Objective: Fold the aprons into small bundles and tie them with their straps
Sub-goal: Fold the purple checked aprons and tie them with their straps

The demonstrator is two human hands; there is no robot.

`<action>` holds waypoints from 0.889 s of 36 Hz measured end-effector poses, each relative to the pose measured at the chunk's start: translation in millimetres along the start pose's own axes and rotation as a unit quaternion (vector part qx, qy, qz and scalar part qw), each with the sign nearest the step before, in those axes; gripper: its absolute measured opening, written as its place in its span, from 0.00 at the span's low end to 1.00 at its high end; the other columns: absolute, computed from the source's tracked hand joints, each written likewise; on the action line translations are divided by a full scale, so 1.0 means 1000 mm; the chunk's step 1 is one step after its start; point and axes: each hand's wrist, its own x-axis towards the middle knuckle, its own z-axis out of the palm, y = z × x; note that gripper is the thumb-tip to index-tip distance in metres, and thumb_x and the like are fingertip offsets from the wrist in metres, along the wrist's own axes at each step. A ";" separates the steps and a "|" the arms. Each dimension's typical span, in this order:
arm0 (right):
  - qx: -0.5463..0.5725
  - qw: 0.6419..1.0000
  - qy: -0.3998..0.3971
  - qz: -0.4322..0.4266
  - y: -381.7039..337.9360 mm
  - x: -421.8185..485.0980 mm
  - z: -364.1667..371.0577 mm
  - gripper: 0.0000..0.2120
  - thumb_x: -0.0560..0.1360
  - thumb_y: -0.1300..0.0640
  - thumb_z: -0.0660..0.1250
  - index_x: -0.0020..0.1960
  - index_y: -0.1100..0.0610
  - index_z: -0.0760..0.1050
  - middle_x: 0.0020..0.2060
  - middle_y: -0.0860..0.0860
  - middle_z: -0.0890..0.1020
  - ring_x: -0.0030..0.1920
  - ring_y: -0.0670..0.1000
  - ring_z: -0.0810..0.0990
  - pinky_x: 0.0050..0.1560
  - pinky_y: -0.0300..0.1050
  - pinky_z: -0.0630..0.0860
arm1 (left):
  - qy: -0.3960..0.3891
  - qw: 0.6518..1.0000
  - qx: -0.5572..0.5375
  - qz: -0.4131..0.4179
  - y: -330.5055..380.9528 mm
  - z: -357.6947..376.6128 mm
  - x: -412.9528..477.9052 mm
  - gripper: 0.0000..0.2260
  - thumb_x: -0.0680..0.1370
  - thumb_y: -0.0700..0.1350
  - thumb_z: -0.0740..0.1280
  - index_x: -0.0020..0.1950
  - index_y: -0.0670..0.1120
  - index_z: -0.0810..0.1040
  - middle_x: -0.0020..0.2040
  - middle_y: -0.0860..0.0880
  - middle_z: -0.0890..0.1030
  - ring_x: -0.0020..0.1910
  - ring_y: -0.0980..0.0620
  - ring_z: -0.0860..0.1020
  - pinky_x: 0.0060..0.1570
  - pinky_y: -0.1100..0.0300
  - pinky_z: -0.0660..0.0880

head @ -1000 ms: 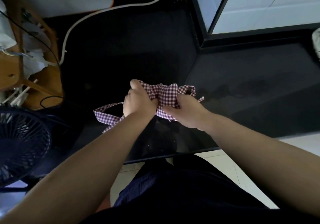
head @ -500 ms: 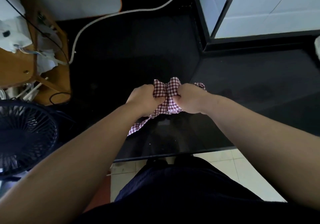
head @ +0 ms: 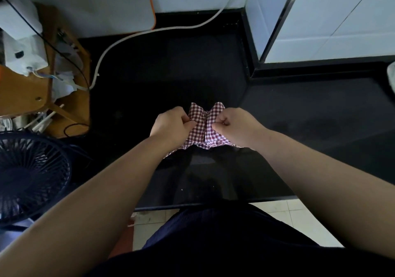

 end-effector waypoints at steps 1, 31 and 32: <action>0.038 0.999 -0.010 0.014 0.001 0.001 -0.001 0.12 0.79 0.57 0.60 0.43 0.62 0.78 0.32 0.51 0.76 0.32 0.46 0.73 0.31 0.34 0.67 | -0.003 1.000 -0.003 0.002 -0.001 -0.001 0.001 0.07 0.77 0.52 0.68 0.49 0.50 0.75 0.47 0.53 0.78 0.46 0.54 0.77 0.38 0.62 0.70; 0.149 0.988 -0.043 -0.015 0.015 0.019 -0.020 0.14 0.78 0.52 0.66 0.40 0.60 0.81 0.24 0.48 0.75 0.25 0.42 0.70 0.28 0.35 0.66 | -0.033 0.955 -0.296 -0.008 0.000 0.010 0.011 0.04 0.73 0.44 0.74 0.39 0.52 0.83 0.39 0.53 0.85 0.40 0.58 0.82 0.46 0.63 0.79; 0.151 0.988 -0.036 -0.018 0.015 0.020 -0.019 0.16 0.78 0.51 0.65 0.43 0.63 0.81 0.28 0.55 0.78 0.28 0.46 0.73 0.33 0.41 0.69 | -0.016 0.948 -0.318 -0.003 0.001 0.016 0.010 0.06 0.73 0.43 0.74 0.39 0.54 0.82 0.40 0.54 0.84 0.42 0.58 0.82 0.46 0.63 0.78</action>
